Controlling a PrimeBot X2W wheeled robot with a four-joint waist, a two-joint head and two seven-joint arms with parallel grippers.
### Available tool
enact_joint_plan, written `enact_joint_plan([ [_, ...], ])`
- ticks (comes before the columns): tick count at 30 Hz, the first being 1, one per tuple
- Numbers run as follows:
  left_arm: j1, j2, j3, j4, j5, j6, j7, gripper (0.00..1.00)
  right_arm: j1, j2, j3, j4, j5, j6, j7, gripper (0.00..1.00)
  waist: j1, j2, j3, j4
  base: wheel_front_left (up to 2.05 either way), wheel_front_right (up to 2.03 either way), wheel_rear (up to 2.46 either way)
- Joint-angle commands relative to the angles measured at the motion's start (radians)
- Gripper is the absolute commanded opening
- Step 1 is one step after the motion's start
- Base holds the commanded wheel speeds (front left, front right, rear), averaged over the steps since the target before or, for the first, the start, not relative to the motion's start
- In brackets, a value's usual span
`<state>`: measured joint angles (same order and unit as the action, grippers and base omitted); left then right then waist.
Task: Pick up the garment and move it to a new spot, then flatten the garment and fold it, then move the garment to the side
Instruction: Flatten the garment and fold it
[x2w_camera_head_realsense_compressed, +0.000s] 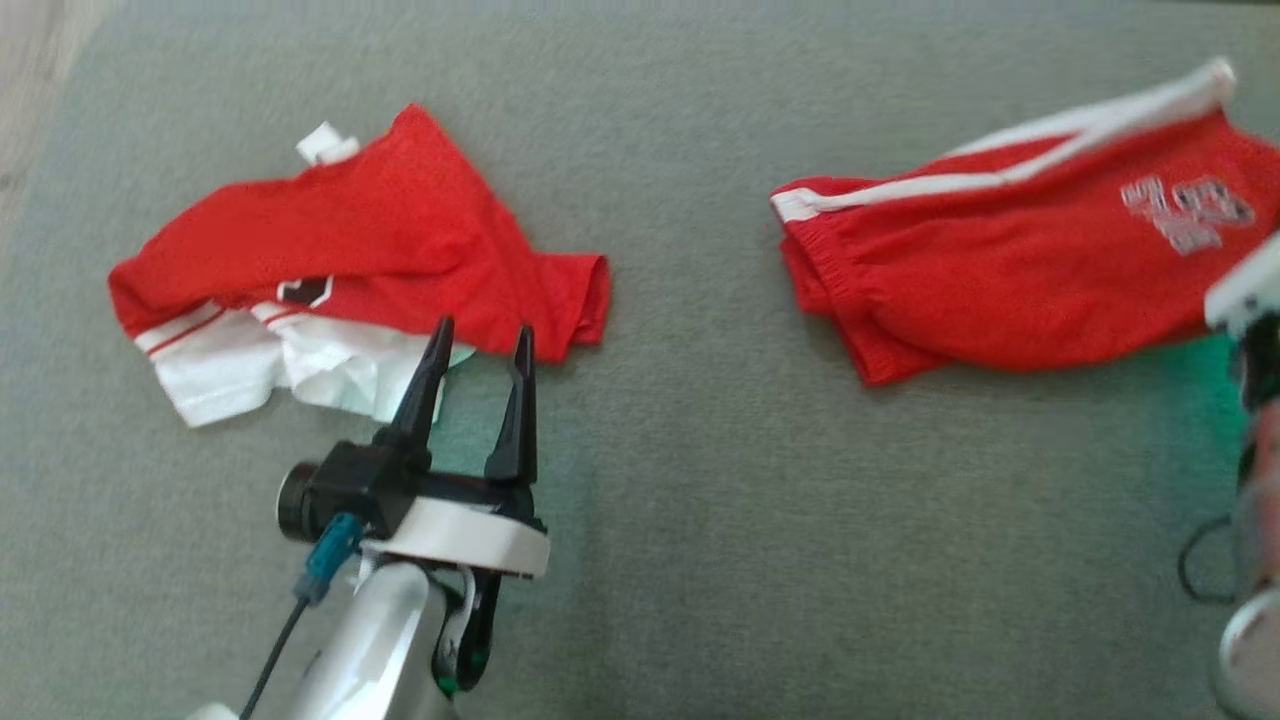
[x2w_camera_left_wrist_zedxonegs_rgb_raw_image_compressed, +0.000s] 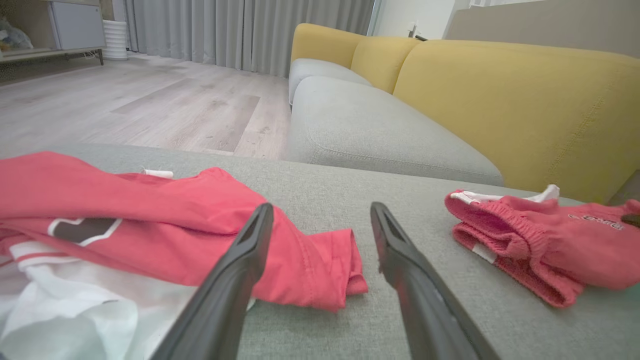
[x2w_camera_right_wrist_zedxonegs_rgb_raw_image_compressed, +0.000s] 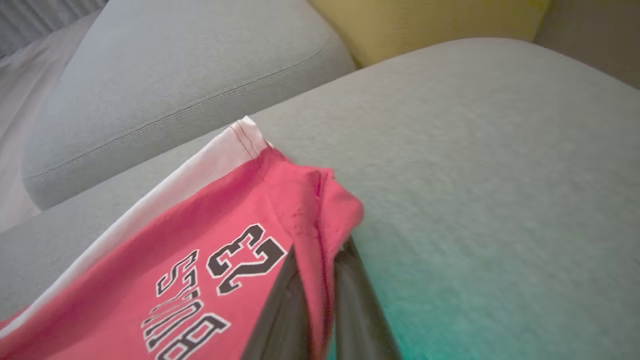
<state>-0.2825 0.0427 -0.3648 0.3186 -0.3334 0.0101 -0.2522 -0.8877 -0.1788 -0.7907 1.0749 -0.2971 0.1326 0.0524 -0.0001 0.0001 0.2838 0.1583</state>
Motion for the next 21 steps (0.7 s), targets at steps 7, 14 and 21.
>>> enact_joint_plan([
  [7,0.042,0.008,0.050,-0.015,0.018,0.004,-0.010,1.00,0.122,0.000,-0.014,-0.091,0.081,-0.002,-0.041,0.00,0.0001,-0.0001,-0.092,-0.063,0.00,0.00,0.00],
  [14,0.078,0.008,0.060,-0.013,0.028,-0.002,-0.010,1.00,0.258,0.020,-0.057,-0.216,0.170,-0.002,-0.011,0.00,0.0001,-0.0001,-0.126,-0.061,0.00,0.00,0.00],
  [21,0.090,0.008,0.067,-0.012,0.034,-0.006,-0.010,1.00,0.332,0.071,-0.082,-0.354,0.213,-0.002,0.044,0.00,0.0001,-0.0001,-0.130,-0.053,0.00,0.00,0.00],
])
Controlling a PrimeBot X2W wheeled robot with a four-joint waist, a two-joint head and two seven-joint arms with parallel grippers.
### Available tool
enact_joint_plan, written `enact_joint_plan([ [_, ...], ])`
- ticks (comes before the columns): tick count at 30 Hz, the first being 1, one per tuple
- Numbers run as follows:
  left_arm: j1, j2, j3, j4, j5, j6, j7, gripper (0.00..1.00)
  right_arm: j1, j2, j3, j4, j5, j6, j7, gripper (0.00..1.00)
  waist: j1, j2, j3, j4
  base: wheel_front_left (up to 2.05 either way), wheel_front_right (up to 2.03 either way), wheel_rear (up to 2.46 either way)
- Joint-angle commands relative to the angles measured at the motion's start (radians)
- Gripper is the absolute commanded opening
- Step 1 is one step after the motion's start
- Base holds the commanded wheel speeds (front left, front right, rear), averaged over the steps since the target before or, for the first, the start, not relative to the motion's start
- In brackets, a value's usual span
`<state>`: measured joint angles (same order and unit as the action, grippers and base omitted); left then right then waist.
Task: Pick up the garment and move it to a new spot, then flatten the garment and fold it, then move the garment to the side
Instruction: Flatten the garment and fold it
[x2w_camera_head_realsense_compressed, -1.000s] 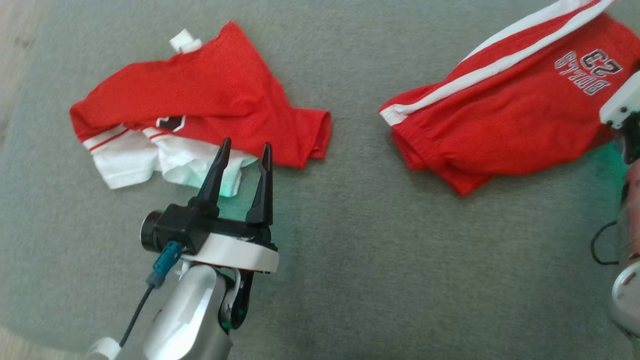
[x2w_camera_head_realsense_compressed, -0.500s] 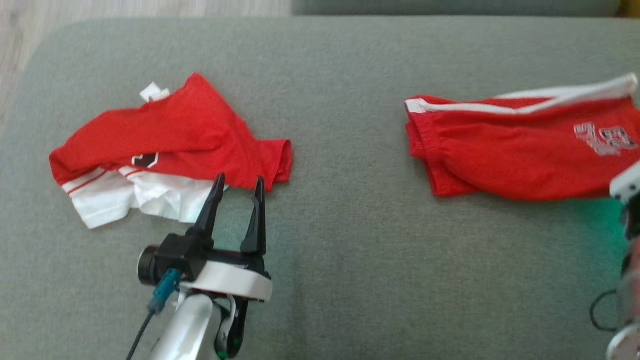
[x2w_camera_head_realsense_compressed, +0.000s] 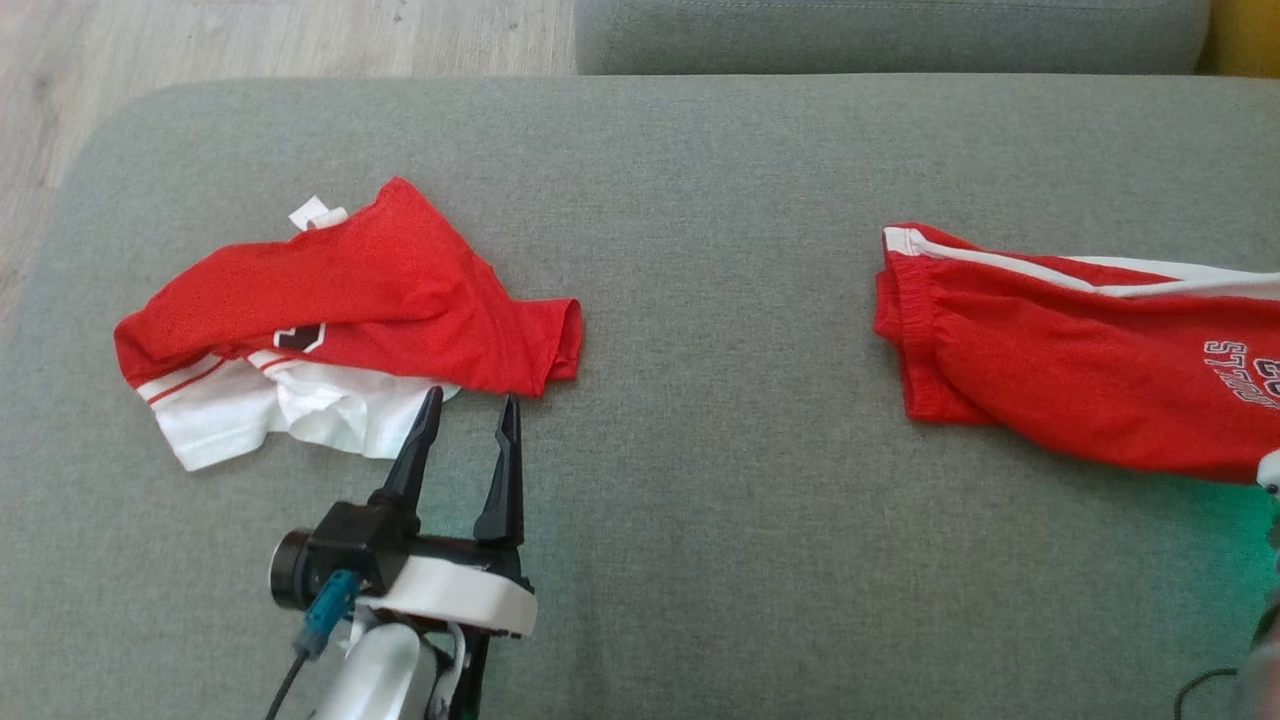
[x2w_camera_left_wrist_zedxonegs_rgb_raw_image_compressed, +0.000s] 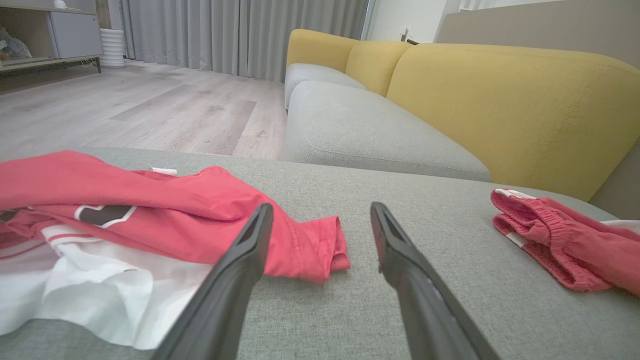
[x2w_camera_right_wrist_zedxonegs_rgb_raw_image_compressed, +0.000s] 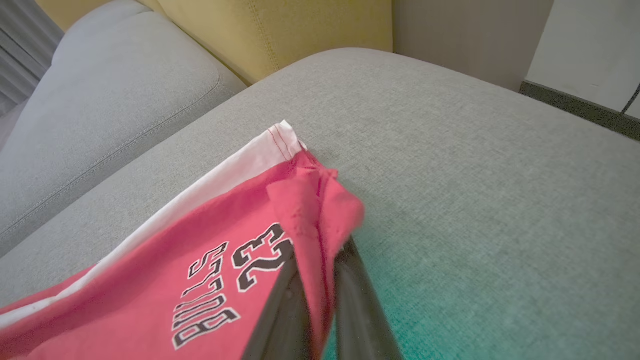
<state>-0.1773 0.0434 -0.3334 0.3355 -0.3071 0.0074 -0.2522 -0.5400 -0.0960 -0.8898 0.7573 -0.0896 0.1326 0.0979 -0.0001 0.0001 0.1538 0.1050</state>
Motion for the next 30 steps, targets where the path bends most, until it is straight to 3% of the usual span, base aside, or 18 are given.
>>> enact_joint_plan([
  [1,-0.014,0.007,0.037,-0.029,0.008,-0.004,-0.010,1.00,-0.010,-0.006,0.015,-0.053,0.013,-0.002,0.005,0.00,0.0001,-0.0001,0.001,0.001,0.00,0.00,0.00],
  [16,-0.016,0.007,0.044,-0.028,0.018,-0.003,-0.010,1.00,0.021,0.039,0.075,-0.185,0.085,-0.002,0.039,0.00,0.0001,-0.0001,-0.007,-0.007,0.00,0.00,0.00],
  [30,-0.015,0.007,0.034,-0.016,0.017,-0.003,-0.010,1.00,0.033,0.032,0.450,-0.230,0.334,-0.002,-0.014,0.00,0.0001,-0.0001,-0.037,0.013,0.00,0.00,0.00],
])
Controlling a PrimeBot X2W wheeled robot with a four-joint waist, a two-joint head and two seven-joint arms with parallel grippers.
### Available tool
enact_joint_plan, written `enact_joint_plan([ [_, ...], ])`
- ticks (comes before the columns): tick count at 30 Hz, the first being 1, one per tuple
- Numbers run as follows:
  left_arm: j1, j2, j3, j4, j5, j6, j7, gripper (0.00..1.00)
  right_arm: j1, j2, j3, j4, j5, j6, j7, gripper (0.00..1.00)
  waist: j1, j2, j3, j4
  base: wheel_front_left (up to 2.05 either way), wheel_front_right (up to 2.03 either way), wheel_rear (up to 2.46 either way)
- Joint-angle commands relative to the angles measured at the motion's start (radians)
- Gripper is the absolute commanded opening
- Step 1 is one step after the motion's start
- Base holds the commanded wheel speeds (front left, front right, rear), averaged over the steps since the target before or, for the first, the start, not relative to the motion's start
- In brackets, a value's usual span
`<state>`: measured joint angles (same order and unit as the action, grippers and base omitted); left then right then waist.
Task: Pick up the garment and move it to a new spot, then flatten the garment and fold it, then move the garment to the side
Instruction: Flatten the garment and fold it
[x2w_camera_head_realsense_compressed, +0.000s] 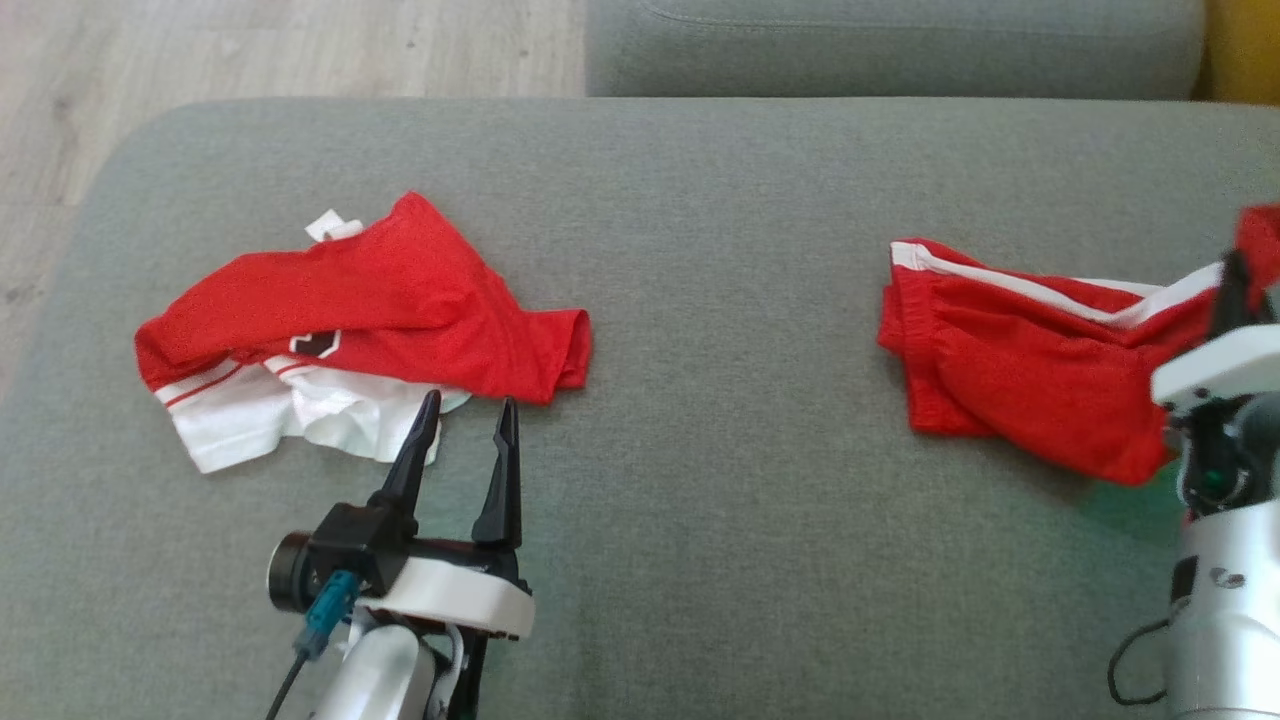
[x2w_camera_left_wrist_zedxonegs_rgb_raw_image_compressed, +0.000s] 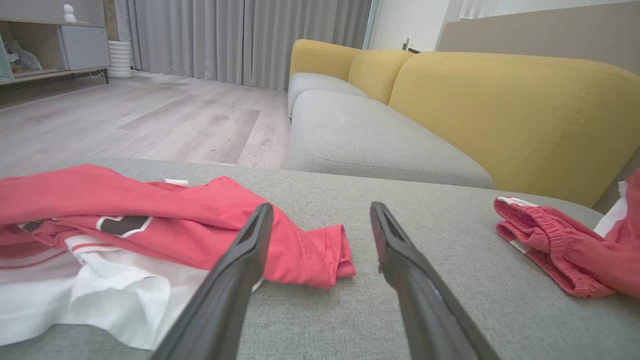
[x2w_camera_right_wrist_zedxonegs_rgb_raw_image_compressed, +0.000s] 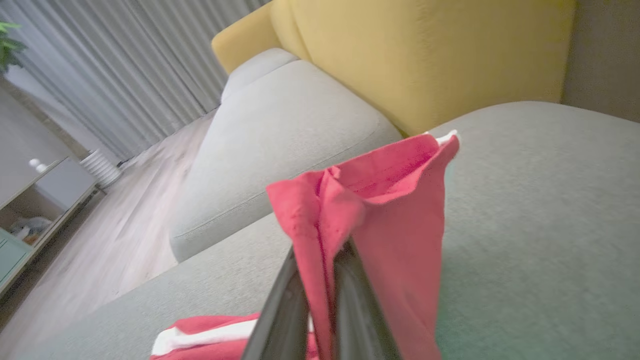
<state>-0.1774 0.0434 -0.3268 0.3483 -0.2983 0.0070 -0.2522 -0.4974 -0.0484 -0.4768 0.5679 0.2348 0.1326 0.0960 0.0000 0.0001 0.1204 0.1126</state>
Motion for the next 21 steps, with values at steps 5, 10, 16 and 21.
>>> enact_joint_plan([
  [5,-0.005,0.007,0.025,-0.023,0.010,-0.004,-0.010,1.00,0.011,-0.050,0.193,-0.043,0.095,-0.002,-0.028,0.00,0.0000,-0.0001,-0.017,0.031,0.00,0.00,0.00],
  [10,0.005,0.007,0.026,-0.013,0.012,-0.003,-0.010,1.00,0.037,-0.088,0.365,-0.057,0.194,-0.002,-0.056,0.00,0.0000,-0.0001,-0.031,0.055,0.00,0.00,0.00],
  [16,0.010,0.007,0.024,-0.004,0.016,-0.006,-0.010,1.00,0.071,-0.157,0.592,-0.070,0.306,-0.002,-0.087,0.00,0.0000,-0.0001,-0.044,0.075,0.00,0.00,0.00],
  [21,0.013,0.007,0.026,0.000,0.021,-0.005,-0.010,1.00,0.086,-0.231,0.782,-0.063,0.349,-0.002,-0.104,0.00,0.0000,-0.0001,-0.050,0.078,0.00,0.00,0.00],
])
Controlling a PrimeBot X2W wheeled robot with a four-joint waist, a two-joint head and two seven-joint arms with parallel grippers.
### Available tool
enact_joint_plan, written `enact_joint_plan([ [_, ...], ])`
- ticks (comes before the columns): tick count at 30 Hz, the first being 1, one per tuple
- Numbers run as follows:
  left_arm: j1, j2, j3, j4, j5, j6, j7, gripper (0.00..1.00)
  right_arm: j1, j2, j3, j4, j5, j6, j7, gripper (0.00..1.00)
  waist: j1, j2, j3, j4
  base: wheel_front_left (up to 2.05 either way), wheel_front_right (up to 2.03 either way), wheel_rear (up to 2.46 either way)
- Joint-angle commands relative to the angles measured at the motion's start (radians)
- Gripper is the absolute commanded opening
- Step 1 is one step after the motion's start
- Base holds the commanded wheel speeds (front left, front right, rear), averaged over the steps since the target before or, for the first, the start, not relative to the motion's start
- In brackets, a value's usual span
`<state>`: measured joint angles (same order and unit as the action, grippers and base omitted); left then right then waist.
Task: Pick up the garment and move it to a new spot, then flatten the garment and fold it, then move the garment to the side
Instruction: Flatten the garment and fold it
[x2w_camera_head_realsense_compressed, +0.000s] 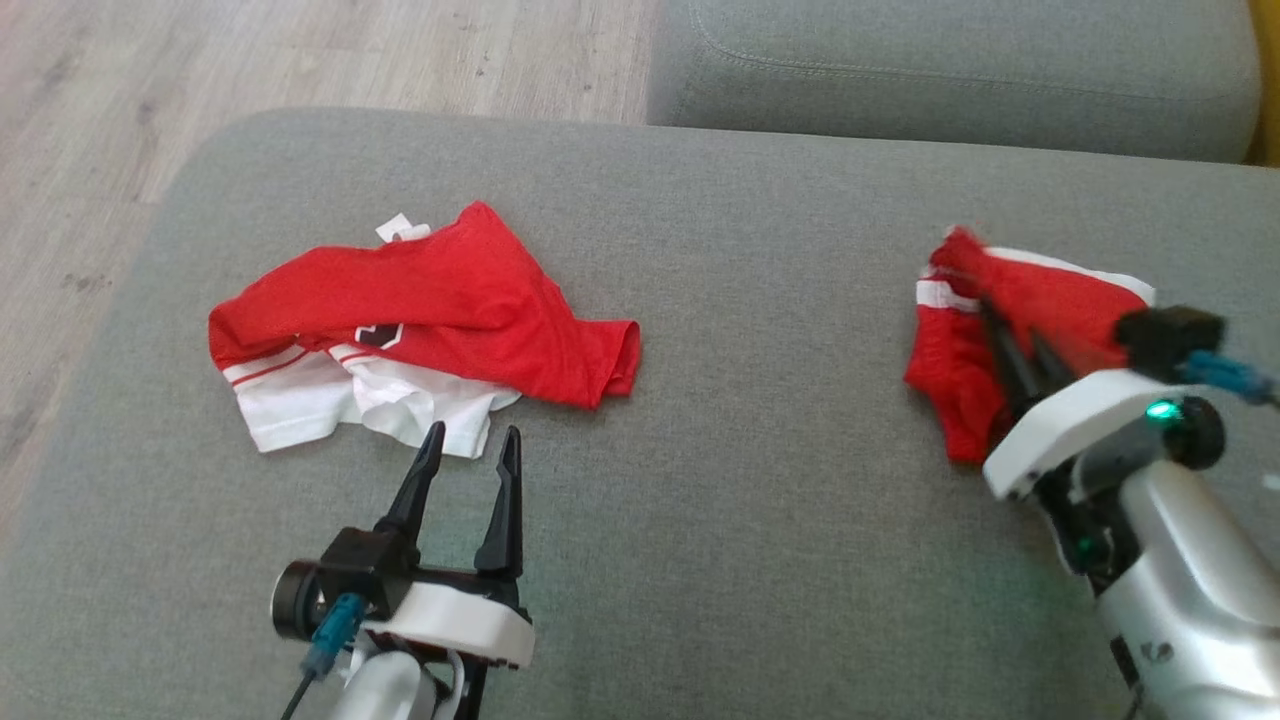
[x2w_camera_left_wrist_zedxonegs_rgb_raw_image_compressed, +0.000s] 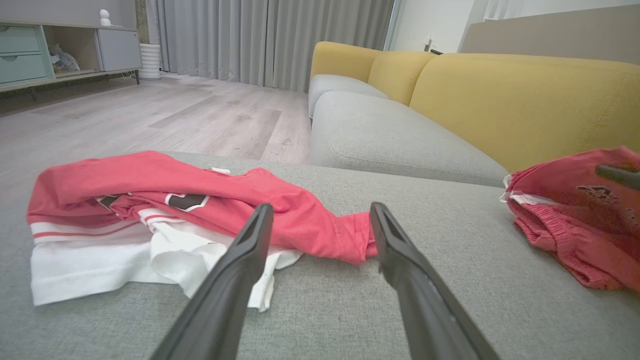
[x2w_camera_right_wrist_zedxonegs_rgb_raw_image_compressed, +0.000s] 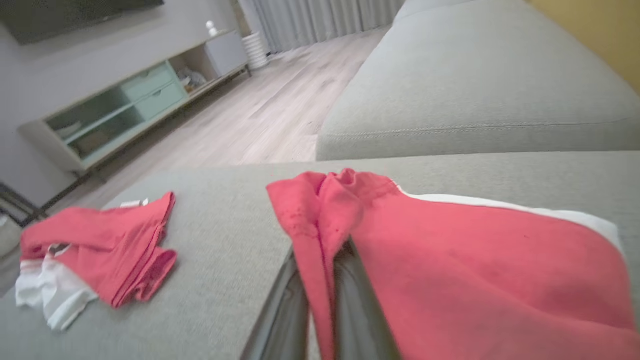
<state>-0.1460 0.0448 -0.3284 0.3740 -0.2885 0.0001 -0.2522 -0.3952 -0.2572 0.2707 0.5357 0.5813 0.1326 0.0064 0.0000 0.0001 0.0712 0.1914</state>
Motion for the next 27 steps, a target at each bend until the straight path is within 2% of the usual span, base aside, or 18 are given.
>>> enact_joint_plan([
  [1,-0.017,0.005,0.028,-0.026,0.012,0.002,-0.010,1.00,-0.014,-0.041,0.076,-0.028,0.001,-0.002,-0.018,0.00,0.0000,-0.0001,-0.002,-0.001,0.00,0.00,0.00],
  [2,-0.017,0.005,0.028,-0.026,0.012,0.002,-0.010,1.00,-0.014,-0.041,0.076,-0.028,0.001,-0.002,-0.018,0.00,0.0000,-0.0001,-0.002,-0.001,0.00,0.00,0.00],
  [7,-0.008,0.005,0.028,-0.023,0.014,0.003,-0.010,1.00,-0.021,-0.132,0.280,0.015,-0.044,-0.002,-0.025,0.00,0.0000,-0.0001,-0.006,-0.012,0.00,0.00,0.00],
  [11,-0.004,0.005,0.025,-0.024,0.011,0.005,-0.010,1.00,-0.036,-0.150,0.354,0.072,-0.035,-0.002,-0.014,0.00,0.0000,-0.0001,-0.008,-0.032,0.00,0.00,0.00],
  [12,-0.004,0.005,0.024,-0.025,0.011,0.006,-0.010,1.00,-0.041,-0.152,0.364,0.083,-0.034,-0.002,-0.017,1.00,0.0000,-0.0001,-0.008,-0.038,0.00,0.00,0.00],
  [14,-0.007,0.006,0.025,-0.026,0.011,0.006,-0.010,1.00,-0.051,-0.154,0.367,0.096,-0.024,-0.002,-0.039,1.00,0.0000,-0.0001,-0.008,-0.050,0.00,0.00,0.00],
  [18,-0.018,0.007,0.037,-0.039,0.011,0.006,-0.010,1.00,-0.063,-0.156,0.296,0.114,-0.004,-0.002,-0.118,1.00,0.0000,-0.0001,-0.011,-0.081,0.00,0.00,0.00],
  [23,-0.028,0.007,0.059,-0.068,0.015,0.006,-0.010,1.00,-0.050,-0.155,0.140,0.124,-0.014,-0.002,-0.216,1.00,0.0000,-0.0001,-0.020,-0.120,0.00,0.00,0.00],
  [27,-0.030,0.007,0.076,-0.094,0.018,0.006,-0.010,1.00,-0.019,-0.133,-0.007,0.113,-0.078,-0.002,-0.252,1.00,0.0000,-0.0001,-0.026,-0.151,0.00,0.00,0.00],
])
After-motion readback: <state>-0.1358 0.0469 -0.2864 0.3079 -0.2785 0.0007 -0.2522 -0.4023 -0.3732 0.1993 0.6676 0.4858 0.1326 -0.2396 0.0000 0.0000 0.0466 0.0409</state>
